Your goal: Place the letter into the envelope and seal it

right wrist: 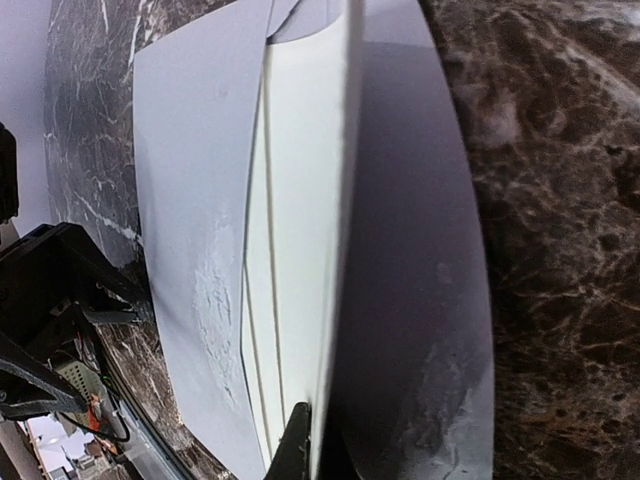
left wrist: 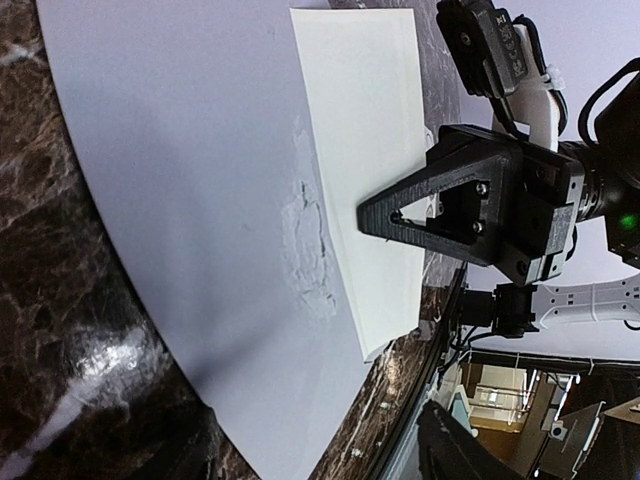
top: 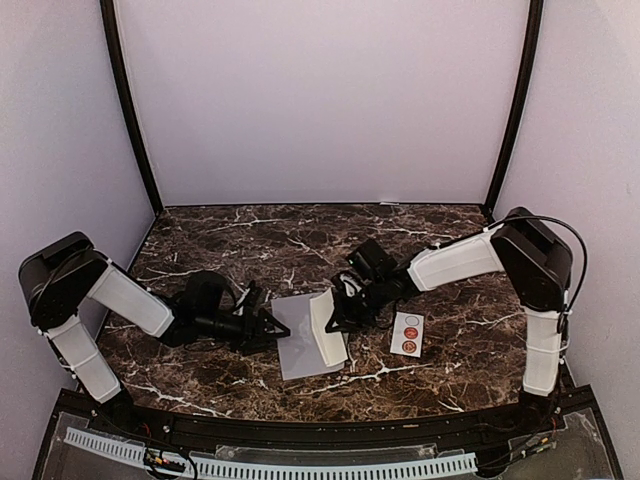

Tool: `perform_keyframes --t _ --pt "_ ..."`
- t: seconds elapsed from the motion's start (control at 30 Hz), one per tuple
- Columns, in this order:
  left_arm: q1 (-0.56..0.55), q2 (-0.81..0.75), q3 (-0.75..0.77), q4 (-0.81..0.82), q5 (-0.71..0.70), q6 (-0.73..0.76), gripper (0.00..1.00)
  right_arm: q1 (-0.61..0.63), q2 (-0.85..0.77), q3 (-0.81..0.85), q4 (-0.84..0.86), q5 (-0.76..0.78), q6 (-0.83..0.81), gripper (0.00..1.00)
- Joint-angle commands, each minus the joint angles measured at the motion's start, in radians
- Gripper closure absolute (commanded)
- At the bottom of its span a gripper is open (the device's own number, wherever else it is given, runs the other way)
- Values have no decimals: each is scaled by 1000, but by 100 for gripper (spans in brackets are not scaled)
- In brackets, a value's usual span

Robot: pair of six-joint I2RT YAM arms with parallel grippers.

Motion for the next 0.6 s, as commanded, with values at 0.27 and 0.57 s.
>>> perform_keyframes --t 0.27,0.57 --pt "-1 50 26 -87 -40 30 34 15 27 62 11 -51 -110 100" --pt "-1 -52 20 -185 -116 61 34 15 -83 91 -156 75 -163 71"
